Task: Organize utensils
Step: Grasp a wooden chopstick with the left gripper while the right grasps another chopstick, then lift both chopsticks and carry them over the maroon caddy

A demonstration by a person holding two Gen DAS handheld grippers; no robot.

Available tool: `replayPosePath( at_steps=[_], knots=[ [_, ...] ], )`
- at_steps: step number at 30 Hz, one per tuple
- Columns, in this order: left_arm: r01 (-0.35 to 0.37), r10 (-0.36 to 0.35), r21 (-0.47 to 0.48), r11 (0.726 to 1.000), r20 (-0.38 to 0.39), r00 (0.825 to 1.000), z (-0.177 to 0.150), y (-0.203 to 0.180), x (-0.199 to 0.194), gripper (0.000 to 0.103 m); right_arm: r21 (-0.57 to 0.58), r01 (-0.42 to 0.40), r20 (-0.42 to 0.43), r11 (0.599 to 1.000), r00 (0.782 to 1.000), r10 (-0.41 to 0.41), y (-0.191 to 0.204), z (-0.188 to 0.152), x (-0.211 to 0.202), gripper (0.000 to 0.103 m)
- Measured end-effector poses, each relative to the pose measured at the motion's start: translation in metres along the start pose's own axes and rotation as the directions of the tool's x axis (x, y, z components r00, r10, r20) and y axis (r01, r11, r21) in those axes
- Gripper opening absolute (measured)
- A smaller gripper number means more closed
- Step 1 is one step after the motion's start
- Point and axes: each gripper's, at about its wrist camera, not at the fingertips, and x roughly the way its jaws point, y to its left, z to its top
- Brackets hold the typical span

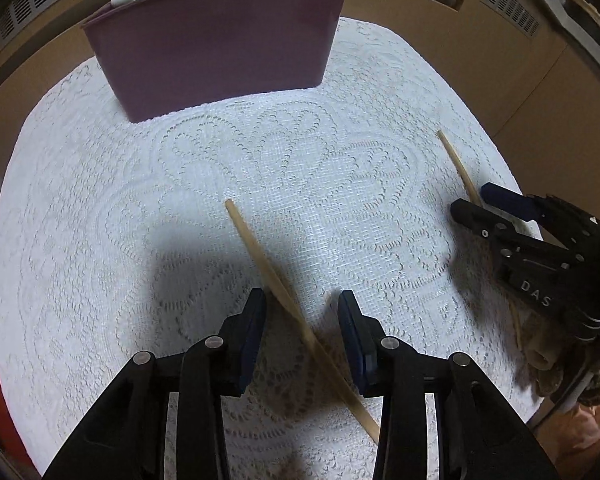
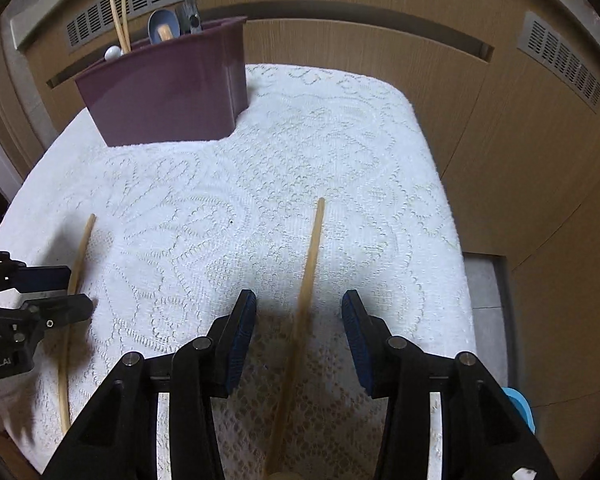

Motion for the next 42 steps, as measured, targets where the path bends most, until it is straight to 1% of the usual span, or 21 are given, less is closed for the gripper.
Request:
replayPosePath(
  at_steps=[2, 3, 4, 5, 6, 8, 11, 13, 16, 19, 20, 21, 23, 26, 27, 28, 31, 34, 36, 39, 42],
  knots=[
    [0.004, -0.005, -0.013, 1.0, -0.006, 1.0, -0.002, 0.003, -0.001, 0.038, -0.014, -0.005, -0.003, 1.0, 1.0, 0.005, 0.001, 0.002, 0.001, 0.04],
    [0.004, -0.004, -0.015, 1.0, -0.007, 1.0, -0.005, 0.005, -0.004, 0.038, -0.028, -0.017, -0.009, 0.999, 1.0, 0.017, 0.002, 0.004, 0.001, 0.033],
    [0.002, -0.002, -0.016, 1.0, -0.008, 1.0, -0.005, 0.005, -0.005, 0.038, -0.041, -0.023, -0.012, 0.999, 1.0, 0.023, 0.004, 0.006, 0.0, 0.021],
    [-0.001, 0.001, -0.015, 1.0, -0.009, 1.0, -0.006, 0.004, -0.005, 0.038, -0.066, -0.014, -0.015, 0.998, 1.0, 0.013, 0.008, 0.006, -0.001, 0.013],
    [-0.003, 0.003, -0.014, 1.0, -0.01, 1.0, -0.007, 0.005, -0.005, 0.038, -0.082, -0.008, -0.015, 0.997, 1.0, 0.007, 0.01, 0.006, -0.001, 0.009],
    [-0.008, 0.008, -0.01, 1.0, -0.012, 1.0, -0.006, 0.003, -0.004, 0.038, -0.105, -0.02, -0.013, 0.994, 1.0, 0.019, 0.015, 0.004, -0.003, 0.007],
    [-0.008, 0.008, -0.012, 1.0, -0.014, 1.0, -0.004, 0.002, -0.001, 0.038, -0.078, -0.086, -0.007, 0.993, 0.996, 0.086, 0.012, 0.001, -0.013, 0.006],
    [-0.006, 0.006, -0.016, 1.0, -0.014, 1.0, 0.0, 0.0, 0.004, 0.038, -0.07, -0.112, 0.004, 0.991, 0.994, 0.112, 0.011, 0.0, -0.021, 0.006],
    [0.013, -0.014, -0.021, 1.0, -0.012, 1.0, -0.001, 0.002, 0.005, 0.038, -0.07, -0.136, 0.025, 0.988, 0.99, 0.138, 0.012, -0.002, -0.034, 0.006],
    [0.044, -0.044, -0.05, 0.998, -0.015, 0.999, 0.0, 0.01, 0.006, 0.038, -0.074, -0.141, 0.048, 0.987, 0.988, 0.145, 0.014, -0.004, -0.045, 0.006],
    [0.049, -0.05, -0.058, 0.997, -0.014, 0.999, 0.001, 0.011, 0.006, 0.037, -0.072, -0.143, 0.056, 0.987, 0.988, 0.147, 0.015, -0.005, -0.048, 0.006],
    [0.048, -0.049, -0.058, 0.997, -0.006, 0.999, 0.0, 0.012, 0.005, 0.029, -0.069, -0.146, 0.062, 0.987, 0.987, 0.151, 0.015, -0.006, -0.049, 0.006],
    [0.051, -0.05, -0.062, 0.997, 0.011, 0.999, -0.001, 0.015, 0.006, 0.018, -0.064, -0.15, 0.07, 0.987, 0.986, 0.154, 0.014, -0.006, -0.051, 0.006],
    [0.048, -0.045, -0.071, 0.996, 0.037, 0.998, -0.005, 0.02, 0.0, 0.009, -0.059, -0.157, 0.074, 0.986, 0.984, 0.161, 0.012, -0.008, -0.052, 0.006],
    [0.033, -0.03, -0.062, 0.998, 0.056, 0.998, -0.008, 0.022, -0.004, 0.007, -0.066, -0.156, 0.076, 0.986, 0.984, 0.161, 0.011, -0.008, -0.052, 0.006],
    [0.02, -0.017, -0.049, 0.999, 0.073, 0.997, -0.01, 0.021, -0.007, 0.007, -0.074, -0.157, 0.075, 0.985, 0.984, 0.163, 0.01, -0.008, -0.051, 0.006],
    [0.006, -0.006, -0.003, 1.0, 0.136, 0.991, -0.018, 0.016, -0.025, 0.007, -0.095, -0.167, 0.061, 0.981, 0.983, 0.173, 0.006, -0.008, -0.044, 0.007],
    [-0.004, 0.0, 0.022, 1.0, 0.19, 0.982, -0.026, 0.009, -0.046, 0.007, -0.104, -0.186, 0.025, 0.977, 0.982, 0.189, 0.003, -0.002, -0.032, 0.007],
    [-0.005, 0.0, 0.024, 1.0, 0.213, 0.977, -0.029, 0.011, -0.055, 0.007, -0.107, -0.183, -0.003, 0.977, 0.983, 0.184, 0.004, 0.004, -0.019, 0.009],
    [0.009, -0.012, 0.011, 1.0, 0.234, 0.972, -0.03, 0.016, -0.062, 0.007, -0.113, -0.152, -0.031, 0.982, 0.988, 0.15, 0.006, 0.015, -0.002, 0.012],
    [0.025, -0.023, -0.005, 1.0, 0.256, 0.966, -0.032, 0.021, -0.067, 0.007, -0.095, -0.168, -0.077, 0.981, 0.984, 0.161, 0.006, 0.019, 0.012, 0.012]
  ],
)
